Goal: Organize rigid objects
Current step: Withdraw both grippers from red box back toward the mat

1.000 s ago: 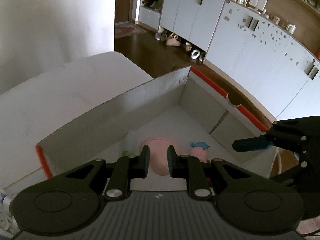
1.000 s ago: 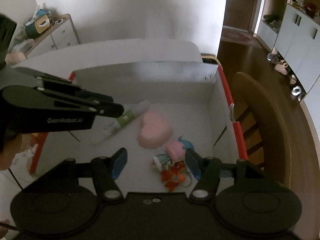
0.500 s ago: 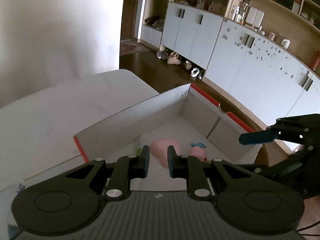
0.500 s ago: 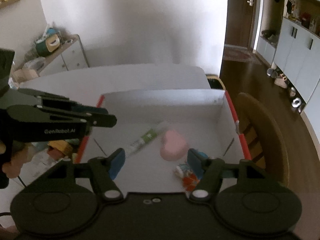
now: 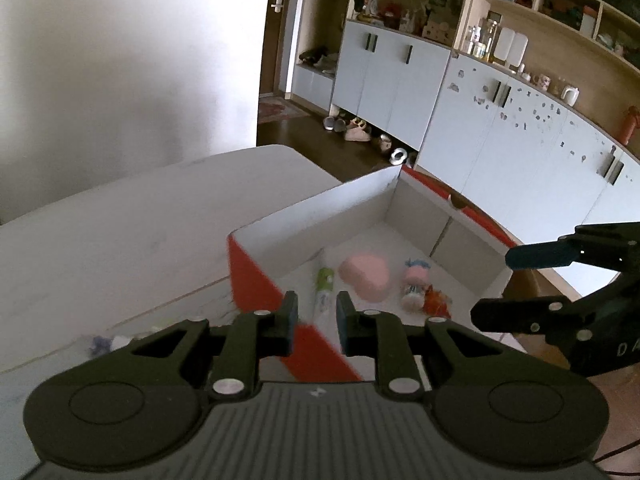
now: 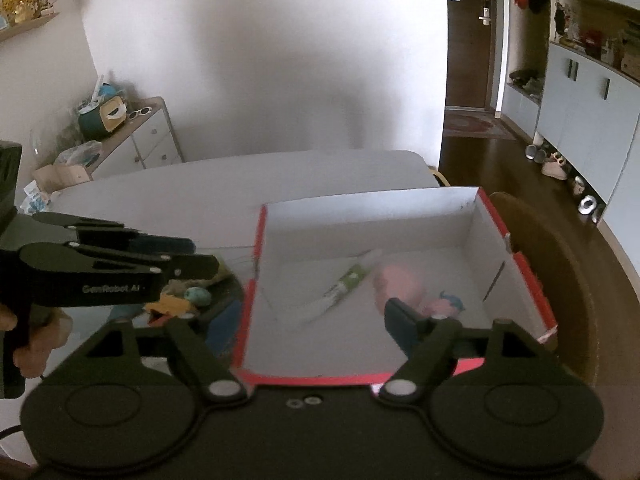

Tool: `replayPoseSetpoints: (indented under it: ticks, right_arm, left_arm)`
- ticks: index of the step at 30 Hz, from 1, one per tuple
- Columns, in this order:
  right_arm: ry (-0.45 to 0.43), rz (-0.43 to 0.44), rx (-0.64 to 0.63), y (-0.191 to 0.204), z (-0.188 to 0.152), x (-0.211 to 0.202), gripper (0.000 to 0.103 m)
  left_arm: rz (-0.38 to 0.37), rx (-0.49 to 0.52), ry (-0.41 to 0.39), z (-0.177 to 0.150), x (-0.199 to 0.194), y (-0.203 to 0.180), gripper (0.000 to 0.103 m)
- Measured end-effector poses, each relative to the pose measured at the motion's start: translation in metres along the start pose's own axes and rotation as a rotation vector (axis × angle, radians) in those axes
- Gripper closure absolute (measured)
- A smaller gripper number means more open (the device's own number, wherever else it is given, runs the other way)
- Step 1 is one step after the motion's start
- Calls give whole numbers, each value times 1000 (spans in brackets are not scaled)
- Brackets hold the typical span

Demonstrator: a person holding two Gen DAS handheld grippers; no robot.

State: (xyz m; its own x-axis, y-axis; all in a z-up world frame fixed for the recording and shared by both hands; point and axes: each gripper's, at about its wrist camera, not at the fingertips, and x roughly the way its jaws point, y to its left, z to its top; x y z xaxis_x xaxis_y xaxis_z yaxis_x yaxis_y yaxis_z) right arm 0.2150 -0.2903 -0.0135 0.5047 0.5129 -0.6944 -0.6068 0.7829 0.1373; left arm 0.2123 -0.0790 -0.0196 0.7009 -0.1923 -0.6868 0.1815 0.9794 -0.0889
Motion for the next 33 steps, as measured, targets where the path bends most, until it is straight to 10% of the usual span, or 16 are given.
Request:
replayPoseSetpoints:
  ticks: [4, 18, 33]
  right_arm:
    - [-2, 5, 11, 22, -9, -2, 21]
    - [-37, 29, 30, 88, -37, 1, 1]
    - [30, 6, 38, 128, -66, 47, 1]
  left_arm:
    - [-2, -16, -14, -16, -20, 17, 35]
    - [8, -71, 0, -58, -63, 89, 26]
    - [31, -112, 42, -102, -55, 142, 19]
